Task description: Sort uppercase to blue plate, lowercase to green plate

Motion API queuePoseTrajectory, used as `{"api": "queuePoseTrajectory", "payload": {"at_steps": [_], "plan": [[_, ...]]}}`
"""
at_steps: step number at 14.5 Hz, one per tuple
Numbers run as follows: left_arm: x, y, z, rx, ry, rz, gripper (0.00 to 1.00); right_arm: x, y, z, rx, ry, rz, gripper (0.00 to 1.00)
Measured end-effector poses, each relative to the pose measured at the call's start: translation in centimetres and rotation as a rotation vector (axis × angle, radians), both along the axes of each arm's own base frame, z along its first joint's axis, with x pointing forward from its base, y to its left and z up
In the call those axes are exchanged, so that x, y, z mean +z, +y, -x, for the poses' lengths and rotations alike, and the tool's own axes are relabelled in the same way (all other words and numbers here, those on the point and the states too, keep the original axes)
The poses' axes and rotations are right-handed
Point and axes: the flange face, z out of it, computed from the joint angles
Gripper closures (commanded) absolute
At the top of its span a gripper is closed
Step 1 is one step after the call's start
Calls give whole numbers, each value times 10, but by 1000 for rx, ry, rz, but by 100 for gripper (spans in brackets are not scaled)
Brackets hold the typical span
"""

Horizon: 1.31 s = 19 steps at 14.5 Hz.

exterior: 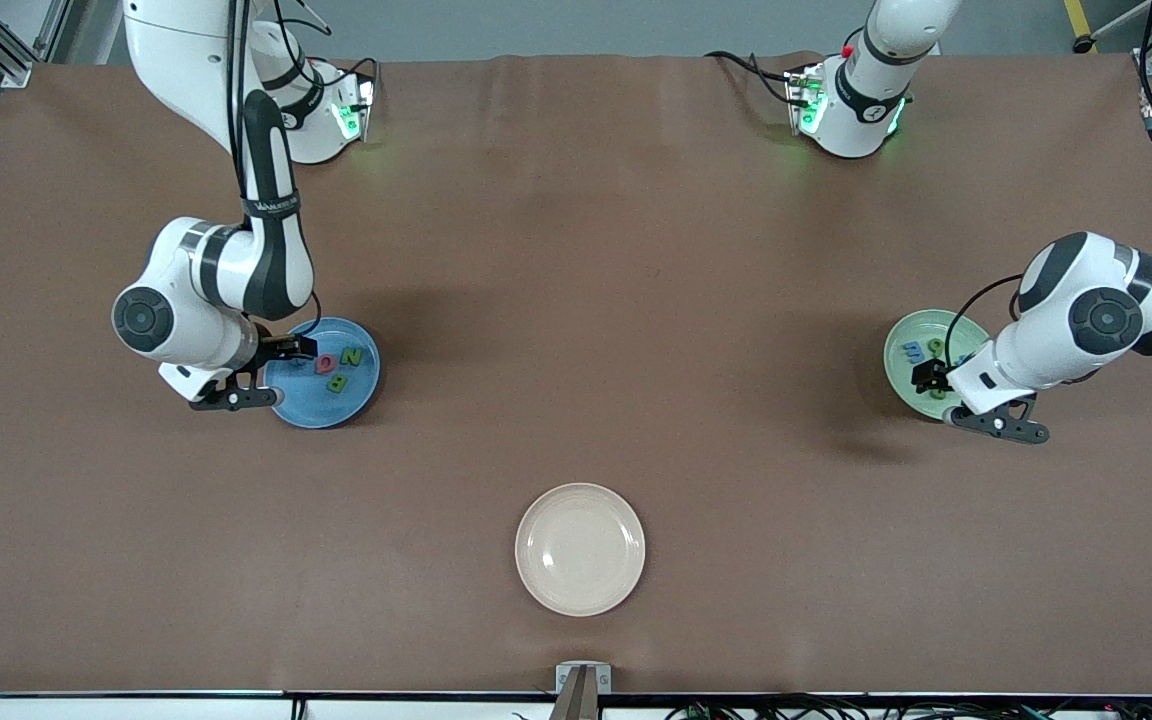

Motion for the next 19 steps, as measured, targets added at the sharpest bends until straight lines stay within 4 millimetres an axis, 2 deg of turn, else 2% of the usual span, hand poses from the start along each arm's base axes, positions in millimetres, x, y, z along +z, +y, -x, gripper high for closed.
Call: {"api": "queuePoseTrajectory", "payload": {"at_steps": [2, 3, 6, 8, 11, 13, 15, 16, 19], "plan": [[11, 1, -6, 30, 4, 31, 1, 14, 9, -9, 10, 21, -22, 0], [17, -2, -8, 40, 9, 50, 1, 28, 15, -18, 15, 36, -40, 0], [25, -20, -7, 23, 58, 101, 1, 86, 12, -47, 11, 54, -87, 0], [23, -28, -10, 20, 103, 100, 1, 124, -5, -64, -9, 53, -114, 0], [28, -51, -15, 24, 138, 73, 1, 178, -43, -83, -51, 29, -137, 0], [36, -71, -15, 27, 142, 61, 1, 212, -76, -91, -81, 3, -140, 0], [43, -80, -15, 39, 144, 60, 1, 239, -101, -94, -93, -21, -118, 0], [45, -82, -14, 47, 144, 61, 1, 248, -106, -95, -91, -26, -103, 0], [51, -94, -13, 85, 141, 77, 1, 264, -102, -98, -73, -39, -79, 0]]}}
